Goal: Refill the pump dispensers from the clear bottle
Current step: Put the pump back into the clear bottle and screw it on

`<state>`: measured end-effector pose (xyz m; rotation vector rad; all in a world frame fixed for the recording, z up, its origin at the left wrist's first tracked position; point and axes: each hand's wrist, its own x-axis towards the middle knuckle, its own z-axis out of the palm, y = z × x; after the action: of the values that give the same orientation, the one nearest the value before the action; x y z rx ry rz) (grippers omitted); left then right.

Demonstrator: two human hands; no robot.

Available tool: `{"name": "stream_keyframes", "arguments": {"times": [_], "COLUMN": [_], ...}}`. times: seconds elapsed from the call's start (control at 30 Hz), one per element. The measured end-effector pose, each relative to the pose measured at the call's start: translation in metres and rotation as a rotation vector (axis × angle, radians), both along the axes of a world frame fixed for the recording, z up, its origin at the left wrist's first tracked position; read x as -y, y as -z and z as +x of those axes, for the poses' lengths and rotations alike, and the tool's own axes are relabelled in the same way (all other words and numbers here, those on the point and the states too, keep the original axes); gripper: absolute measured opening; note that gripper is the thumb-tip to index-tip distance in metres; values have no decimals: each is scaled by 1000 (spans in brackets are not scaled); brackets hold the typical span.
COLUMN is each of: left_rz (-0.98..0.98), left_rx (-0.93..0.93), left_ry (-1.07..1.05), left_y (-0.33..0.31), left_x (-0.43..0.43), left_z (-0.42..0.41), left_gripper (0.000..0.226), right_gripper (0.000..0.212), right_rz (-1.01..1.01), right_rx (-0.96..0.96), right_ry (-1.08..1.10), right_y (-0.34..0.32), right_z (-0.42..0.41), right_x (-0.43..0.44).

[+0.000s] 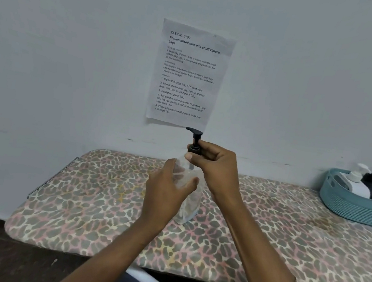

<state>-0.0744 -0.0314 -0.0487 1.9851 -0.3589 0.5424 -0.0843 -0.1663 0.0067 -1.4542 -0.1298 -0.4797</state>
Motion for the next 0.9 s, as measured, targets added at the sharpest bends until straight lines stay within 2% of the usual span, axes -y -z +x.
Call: {"name": "stream_keyframes", "arguments": {"times": [0.13, 0.23, 0.43, 0.67, 0.9], "left_rz": [13, 10, -31, -82, -5], "left_rx": [-17, -51, -106, -217, -214], "left_ry": [37, 77, 168, 386, 570], "left_y": [-1, -2, 4, -11, -28], "left_x": [-2, -6, -15, 12, 95], "left_z": [-2, -2, 5, 27, 58], "left_gripper": [55, 64, 51, 50, 57], "right_gripper": [37, 40, 70, 73, 73], "right_rz": [-34, -207, -551, -710, -804], "right_rx": [9, 13, -105, -201, -246], "right_ry": [2, 17, -67, -92, 161], "right_y": [0, -1, -4, -8, -21], "right_z": [-3, -6, -11, -11, -24], "right_x": [-1, 7, 43, 97, 171]}}
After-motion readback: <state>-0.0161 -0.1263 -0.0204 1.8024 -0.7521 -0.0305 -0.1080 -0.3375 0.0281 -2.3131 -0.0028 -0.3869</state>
